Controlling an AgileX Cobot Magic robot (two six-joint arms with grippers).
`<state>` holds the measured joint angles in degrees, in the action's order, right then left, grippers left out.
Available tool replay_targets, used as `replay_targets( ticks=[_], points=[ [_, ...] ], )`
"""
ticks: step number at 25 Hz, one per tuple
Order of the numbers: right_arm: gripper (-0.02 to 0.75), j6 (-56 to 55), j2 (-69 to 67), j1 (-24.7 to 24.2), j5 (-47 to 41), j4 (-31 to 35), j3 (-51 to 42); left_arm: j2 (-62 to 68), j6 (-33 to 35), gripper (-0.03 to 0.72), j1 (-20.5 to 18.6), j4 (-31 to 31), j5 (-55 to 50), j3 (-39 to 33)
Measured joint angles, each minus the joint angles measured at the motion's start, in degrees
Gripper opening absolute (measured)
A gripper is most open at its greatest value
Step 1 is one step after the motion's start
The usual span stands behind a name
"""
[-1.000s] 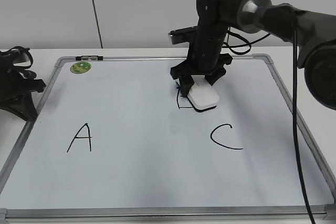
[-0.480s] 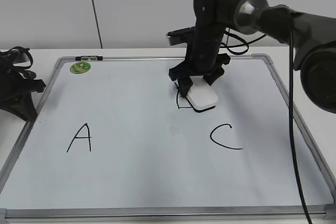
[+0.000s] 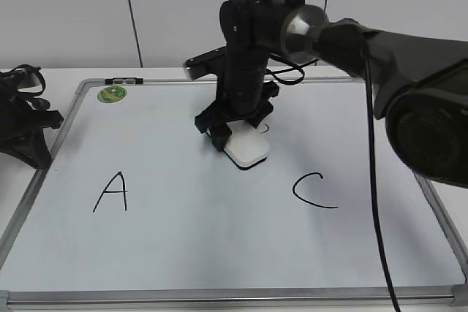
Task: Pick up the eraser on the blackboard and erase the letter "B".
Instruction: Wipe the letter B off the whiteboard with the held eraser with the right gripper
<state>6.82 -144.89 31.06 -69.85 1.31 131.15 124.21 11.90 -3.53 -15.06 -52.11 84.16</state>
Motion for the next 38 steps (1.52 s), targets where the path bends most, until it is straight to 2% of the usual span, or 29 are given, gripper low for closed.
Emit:
replay_targets(
  ticks=[12,20,29,38],
  points=[
    [0.534,-0.12,0.0,1.37,0.04,-2.36,0.02,0.0,0.0,0.025,0.0,-0.04,0.12,0.0],
    [0.534,-1.98,0.0,-0.56,0.13,-1.31,0.02,0.0,0.0,0.025,0.0,-0.13,0.23,0.0],
    [0.534,-4.71,0.0,-4.72,0.26,-2.63,0.12,0.0,0.0,0.025,0.0,-0.26,0.46,0.0],
    [0.534,-5.17,0.0,-11.33,0.4,-2.75,0.12,0.0,0.0,0.025,0.0,-0.48,0.68,0.0]
  ],
)
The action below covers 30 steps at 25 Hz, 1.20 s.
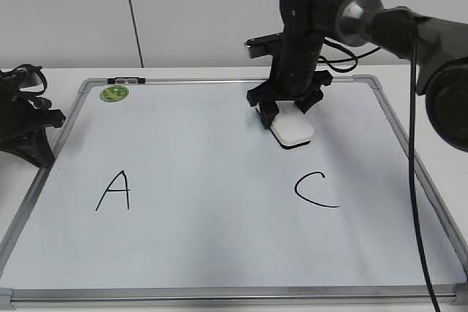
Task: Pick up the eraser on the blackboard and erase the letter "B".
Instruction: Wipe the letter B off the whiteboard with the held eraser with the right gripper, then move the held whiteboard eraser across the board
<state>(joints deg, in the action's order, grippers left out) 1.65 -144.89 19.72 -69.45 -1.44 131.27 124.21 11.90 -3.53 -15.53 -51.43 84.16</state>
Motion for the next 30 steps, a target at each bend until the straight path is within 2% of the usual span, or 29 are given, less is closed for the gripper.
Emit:
replay_targets(
  ticks=[9,16,19,24,30],
  points=[
    [0.534,3.24,2.45,-3.42,-1.23,0.77,-0.82,0.02,0.0,0.025,0.0,0.0,0.03,0.0],
    [0.533,3.7,12.33,-4.71,-1.34,0.38,-3.21,0.02,0.0,0.025,0.0,0.0,0.12,0.0],
    [0.533,3.78,15.75,-5.36,-1.34,0.49,-7.91,0.12,0.0,0.026,0.0,0.0,0.12,0.0],
    [0.533,3.82,22.89,-8.75,-1.34,1.44,-21.27,0.12,0.0,0.025,0.0,0.0,0.12,0.0],
    [0.533,3.82,32.39,-14.87,6.7,4.19,-39.17,0.12,0.0,0.025,0.0,-0.08,0.12,0.0]
  ],
)
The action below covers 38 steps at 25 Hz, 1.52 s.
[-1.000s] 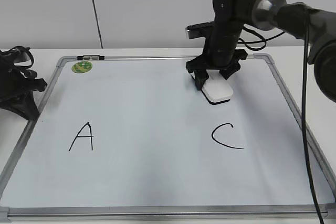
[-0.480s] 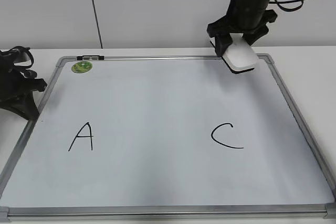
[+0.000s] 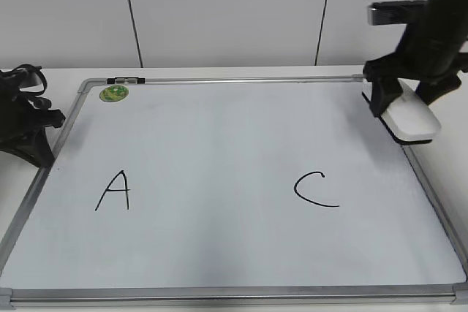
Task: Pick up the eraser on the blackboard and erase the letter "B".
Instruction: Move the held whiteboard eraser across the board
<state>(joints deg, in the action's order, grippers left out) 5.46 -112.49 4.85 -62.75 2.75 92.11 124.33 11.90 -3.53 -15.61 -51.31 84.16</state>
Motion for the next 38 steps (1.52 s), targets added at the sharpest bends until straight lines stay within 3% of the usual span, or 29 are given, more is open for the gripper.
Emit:
replay_targets(
  ticks=[5,24,30,38],
  points=[
    [0.533,0.1,1.48,-2.65,4.32,1.44,-6.73,0.0,0.0,0.025,0.0,-0.04,-0.1,0.0],
    [0.534,0.97,-7.34,-2.65,12.27,2.76,-6.8,0.0,0.0,0.025,0.0,-0.36,-0.18,0.0],
    [0.604,0.97,-7.46,-2.65,14.32,2.88,-6.89,0.0,0.0,0.025,0.0,-0.36,-0.18,0.0],
    [0.624,1.01,-6.94,-2.65,8.91,2.88,-1.24,0.0,0.21,0.058,0.0,-0.24,-0.42,0.4]
  ],
)
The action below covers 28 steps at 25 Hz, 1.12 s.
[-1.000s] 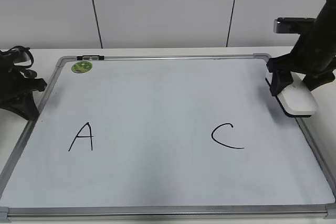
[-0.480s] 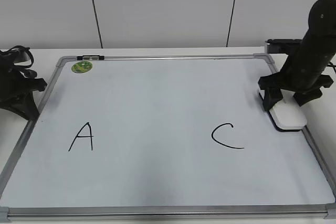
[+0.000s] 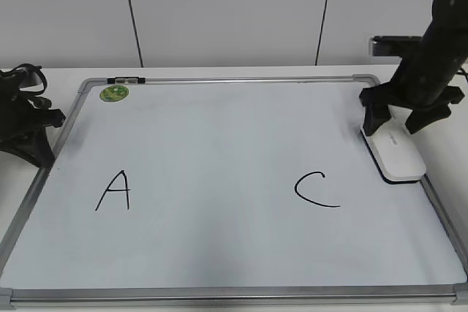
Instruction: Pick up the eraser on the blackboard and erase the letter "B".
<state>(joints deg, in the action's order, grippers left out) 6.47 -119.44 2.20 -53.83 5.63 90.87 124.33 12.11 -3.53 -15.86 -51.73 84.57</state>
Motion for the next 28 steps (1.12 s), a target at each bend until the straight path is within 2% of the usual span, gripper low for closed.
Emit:
replay_targets(
  ticks=[3,6,9,12,17,22,28],
  points=[
    [0.623,0.34,1.05,0.0,-4.1,0.0,4.25,0.38,0.5,0.148,0.0,0.88,-1.72,1.74],
    [0.619,0.93,3.16,0.0,-7.75,0.0,5.9,0.93,0.5,0.287,0.0,1.96,-4.62,5.82],
    [0.616,1.62,6.02,0.0,-9.46,0.5,6.23,-0.77,-0.5,0.35,0.0,2.85,-10.16,11.99],
    [0.614,1.97,9.25,0.0,-12.35,0.64,6.32,-5.59,-2.23,0.365,0.0,3.45,-15.53,16.11],
    [0.603,2.19,15.09,0.0,-16.28,1.08,6.32,-16.27,-5.55,0.369,0.11,5.41,-17.97,16.78],
    [0.596,2.4,21.65,0.0,-16.65,1.83,5.14,-30.2,-6.18,0.37,0.2,5.7,-18.84,12.22],
    [0.596,2.65,33.47,0.0,-17.13,2.27,-1.55,-48.04,-6.18,0.37,0.2,6.0,-19.54,-0.09]
  ],
)
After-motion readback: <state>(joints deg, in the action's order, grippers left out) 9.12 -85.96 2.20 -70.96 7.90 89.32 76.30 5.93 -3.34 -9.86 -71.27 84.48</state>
